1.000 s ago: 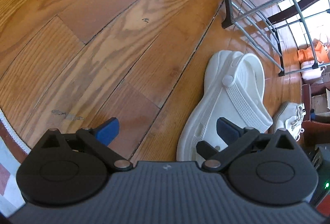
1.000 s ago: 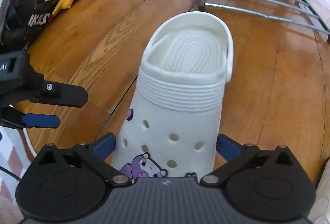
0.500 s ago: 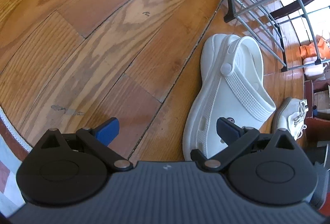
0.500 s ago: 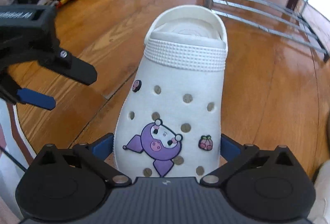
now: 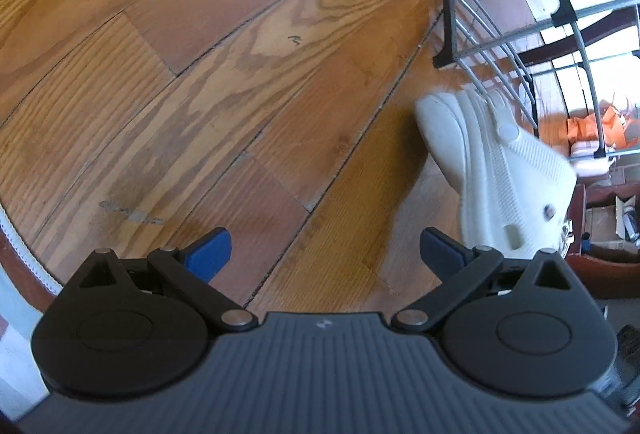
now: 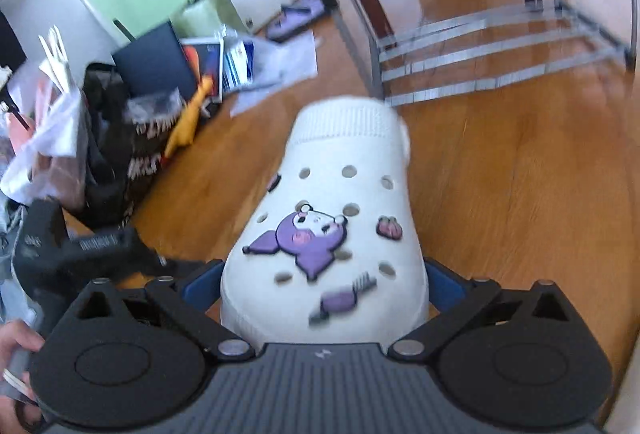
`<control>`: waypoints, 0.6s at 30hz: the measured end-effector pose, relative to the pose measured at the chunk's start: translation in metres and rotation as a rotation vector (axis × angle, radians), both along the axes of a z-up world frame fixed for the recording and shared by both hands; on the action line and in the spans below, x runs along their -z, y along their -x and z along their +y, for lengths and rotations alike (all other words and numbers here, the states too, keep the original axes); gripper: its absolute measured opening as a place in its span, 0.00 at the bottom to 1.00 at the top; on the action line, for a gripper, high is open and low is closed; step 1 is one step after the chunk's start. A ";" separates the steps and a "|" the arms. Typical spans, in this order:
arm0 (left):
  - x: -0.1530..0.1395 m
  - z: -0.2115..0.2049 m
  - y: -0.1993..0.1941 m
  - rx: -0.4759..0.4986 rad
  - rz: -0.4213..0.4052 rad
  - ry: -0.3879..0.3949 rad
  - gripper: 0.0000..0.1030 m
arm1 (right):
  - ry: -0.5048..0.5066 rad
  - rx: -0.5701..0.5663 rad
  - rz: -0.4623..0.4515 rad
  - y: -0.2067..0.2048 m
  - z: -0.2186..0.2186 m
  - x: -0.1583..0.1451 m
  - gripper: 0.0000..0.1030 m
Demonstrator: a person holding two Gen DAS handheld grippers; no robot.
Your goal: Organize scattered shoes
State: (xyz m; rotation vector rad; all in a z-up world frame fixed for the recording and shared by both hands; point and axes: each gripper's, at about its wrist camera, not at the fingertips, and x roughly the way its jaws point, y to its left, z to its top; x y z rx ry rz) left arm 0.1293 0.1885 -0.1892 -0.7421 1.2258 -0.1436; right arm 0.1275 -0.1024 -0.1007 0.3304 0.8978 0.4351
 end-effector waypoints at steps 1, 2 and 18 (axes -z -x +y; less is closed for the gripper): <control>-0.002 -0.007 0.000 0.022 -0.007 0.005 1.00 | -0.035 0.021 0.017 -0.003 -0.007 0.000 0.98; -0.002 -0.012 0.000 0.037 -0.011 0.010 1.00 | -0.072 0.042 0.036 -0.006 -0.014 0.000 0.98; -0.017 -0.036 -0.001 0.128 -0.136 0.146 1.00 | -0.409 0.163 0.100 -0.012 -0.084 0.000 0.97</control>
